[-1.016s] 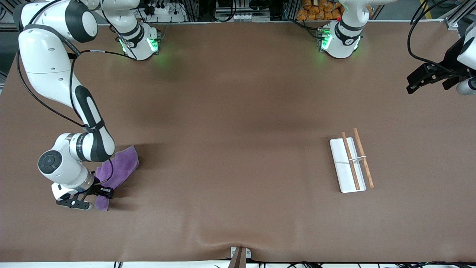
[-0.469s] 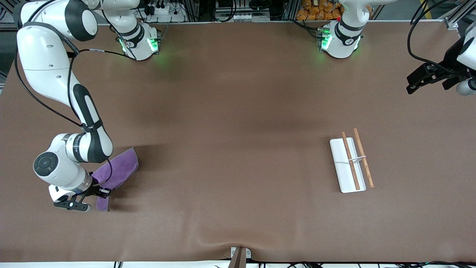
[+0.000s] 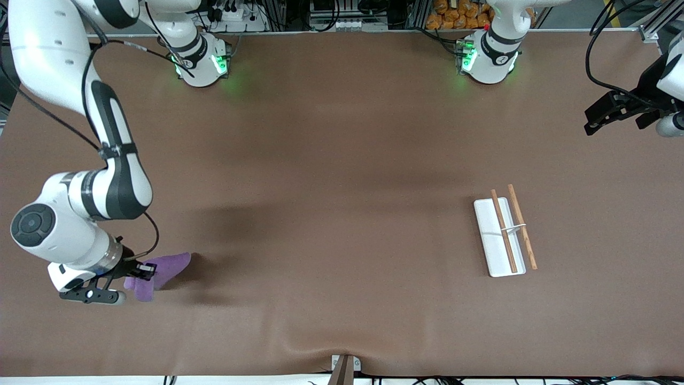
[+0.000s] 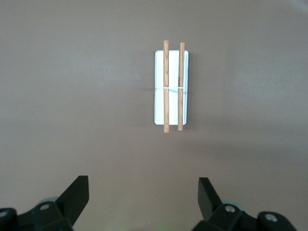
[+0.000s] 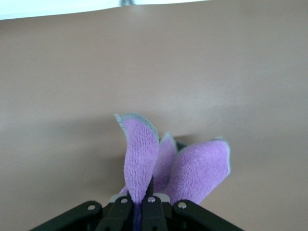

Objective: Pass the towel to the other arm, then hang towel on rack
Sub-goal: 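Lift the towel with the right gripper while the left gripper approaches, then grasp the hanging towel with the left gripper beside the right gripper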

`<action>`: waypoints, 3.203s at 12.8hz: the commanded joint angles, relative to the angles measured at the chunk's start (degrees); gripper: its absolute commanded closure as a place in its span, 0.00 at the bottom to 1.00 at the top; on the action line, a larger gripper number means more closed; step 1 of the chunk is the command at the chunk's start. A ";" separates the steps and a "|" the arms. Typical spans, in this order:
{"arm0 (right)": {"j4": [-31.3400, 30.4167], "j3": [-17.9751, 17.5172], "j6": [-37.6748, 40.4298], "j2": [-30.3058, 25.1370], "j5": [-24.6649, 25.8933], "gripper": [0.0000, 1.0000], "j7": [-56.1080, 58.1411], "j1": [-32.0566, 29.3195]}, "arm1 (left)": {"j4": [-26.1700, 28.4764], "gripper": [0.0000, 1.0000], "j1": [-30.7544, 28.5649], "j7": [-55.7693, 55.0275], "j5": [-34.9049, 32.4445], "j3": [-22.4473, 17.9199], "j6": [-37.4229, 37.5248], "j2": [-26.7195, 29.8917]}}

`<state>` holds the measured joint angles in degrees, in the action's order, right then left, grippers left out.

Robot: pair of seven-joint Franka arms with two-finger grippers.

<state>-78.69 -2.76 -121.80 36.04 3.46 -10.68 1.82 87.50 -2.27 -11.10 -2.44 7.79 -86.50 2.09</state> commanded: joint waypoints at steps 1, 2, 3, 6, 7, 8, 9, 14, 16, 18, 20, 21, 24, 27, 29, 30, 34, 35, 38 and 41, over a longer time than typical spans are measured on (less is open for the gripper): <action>1.15 -0.13 6.99 -3.26 0.23 1.00 -7.75 5.19 | 0.04 0.00 -0.28 1.17 1.03 -0.14 -0.42 0.19; 3.17 -0.75 9.28 -3.43 -0.47 1.00 -9.95 7.13 | 0.12 0.00 -0.28 1.17 1.03 -0.14 -0.43 0.10; 4.67 -1.62 10.09 -3.43 -2.48 1.00 -11.80 8.36 | 0.13 0.00 -0.28 1.17 1.03 -0.14 -0.51 -0.16; 5.30 -3.82 10.09 -5.54 -4.69 1.00 -14.72 13.54 | 0.74 0.00 -0.20 1.08 1.03 -0.14 -0.43 -0.69; 5.30 -3.83 10.09 -6.41 -4.61 1.00 -16.29 16.17 | 1.26 0.00 -0.02 1.08 1.03 -0.14 -0.43 -1.04; 5.47 -3.74 10.01 -6.60 -4.35 1.00 -20.91 18.98 | 2.31 0.00 0.16 1.08 1.03 -0.14 -0.43 -1.04; 6.61 -3.74 10.18 -6.68 -4.43 1.00 -26.35 21.01 | 3.11 0.00 0.33 1.08 1.03 -0.06 -0.43 -1.04; 11.18 -3.92 13.08 -6.51 -7.58 1.00 -48.86 28.49 | 7.77 0.00 0.86 0.82 3.56 1.35 -2.27 -3.23; 12.59 -3.92 12.65 -6.25 -9.70 1.00 -56.78 31.21 | 7.77 0.00 0.95 0.29 6.47 1.44 -3.67 -5.77; 14.35 -3.65 10.90 -5.72 -9.70 1.00 -65.30 34.55 | 7.77 0.00 2.26 0.03 9.10 1.61 -5.95 -8.23; 14.35 -3.57 6.78 -5.28 -9.70 1.00 -72.17 37.28 | 7.77 0.00 3.84 -2.42 10.69 1.79 -7.28 -10.78; 14.35 -3.56 4.23 -4.93 -9.70 1.00 -74.72 38.51 | 7.69 0.00 4.89 -5.22 11.92 1.79 -7.45 -11.84; 14.35 -3.48 -0.88 -3.70 -9.70 1.00 -79.22 41.33 | 7.68 0.00 7.01 -15.67 18.94 1.79 -7.46 -13.95; 14.35 -3.39 -2.47 -3.17 -9.62 1.00 -80.64 43.27 | 7.77 0.00 7.71 -23.69 21.60 1.79 -7.46 -15.89; 14.35 -3.39 -3.09 -2.82 -9.62 1.00 -80.64 43.79 | 7.95 0.00 7.89 -26.59 21.60 1.79 -7.46 -17.82; 14.35 -3.39 -3.18 -2.64 -9.62 1.00 -80.64 43.97 | 7.95 0.00 7.89 -28.35 21.69 1.79 -7.46 -18.96; 14.35 -3.30 -3.27 -2.20 -9.53 1.00 -80.55 44.06 | 10.05 0.00 7.98 -33.90 23.79 2.58 -7.54 -21.17; 14.35 -3.30 -3.27 -2.20 -9.35 1.00 -80.55 44.15 | 11.19 0.00 8.07 -34.42 23.88 3.28 -7.63 -21.08; 14.18 -3.21 -3.18 -2.03 -9.09 1.00 -80.55 44.68 | 12.43 0.00 8.07 -39.51 26.34 4.34 -7.55 -20.55; 14.18 -3.13 -3.18 -2.03 -9.18 1.00 -80.55 44.50 | 12.17 0.00 8.42 -43.47 27.84 4.52 -7.54 -21.17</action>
<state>-65.75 -6.78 -124.87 33.43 -5.53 -90.48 45.57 98.69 6.05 -52.22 23.97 12.36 -93.69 -19.93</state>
